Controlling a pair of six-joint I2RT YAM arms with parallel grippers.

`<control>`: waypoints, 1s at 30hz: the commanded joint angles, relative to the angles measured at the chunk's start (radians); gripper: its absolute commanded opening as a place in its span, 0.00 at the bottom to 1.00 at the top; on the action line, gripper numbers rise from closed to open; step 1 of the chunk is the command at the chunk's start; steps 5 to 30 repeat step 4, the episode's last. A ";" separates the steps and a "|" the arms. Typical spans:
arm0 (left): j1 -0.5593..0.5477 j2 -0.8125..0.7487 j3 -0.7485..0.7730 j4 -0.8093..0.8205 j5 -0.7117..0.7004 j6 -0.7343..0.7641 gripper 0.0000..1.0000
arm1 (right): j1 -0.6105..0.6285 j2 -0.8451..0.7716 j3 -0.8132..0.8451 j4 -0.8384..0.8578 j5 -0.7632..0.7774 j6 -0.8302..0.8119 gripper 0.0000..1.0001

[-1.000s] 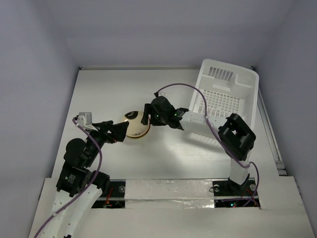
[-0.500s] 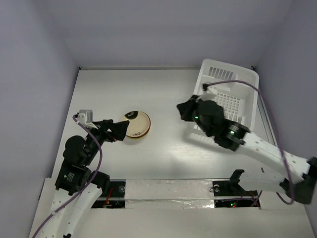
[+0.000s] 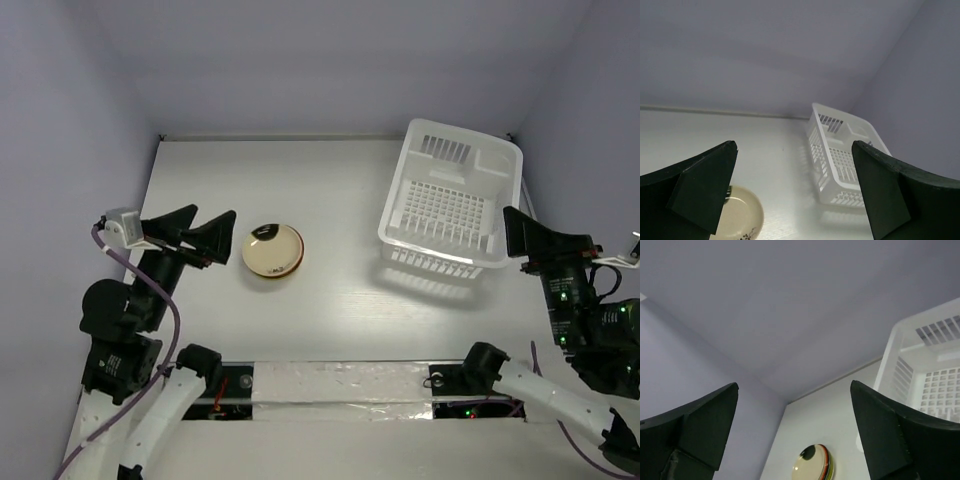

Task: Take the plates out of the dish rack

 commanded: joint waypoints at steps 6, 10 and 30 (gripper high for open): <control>0.005 0.018 -0.020 0.071 0.008 0.026 0.99 | 0.001 0.000 -0.077 -0.049 0.103 -0.021 1.00; 0.005 0.018 -0.020 0.071 0.008 0.026 0.99 | 0.001 0.000 -0.077 -0.049 0.103 -0.021 1.00; 0.005 0.018 -0.020 0.071 0.008 0.026 0.99 | 0.001 0.000 -0.077 -0.049 0.103 -0.021 1.00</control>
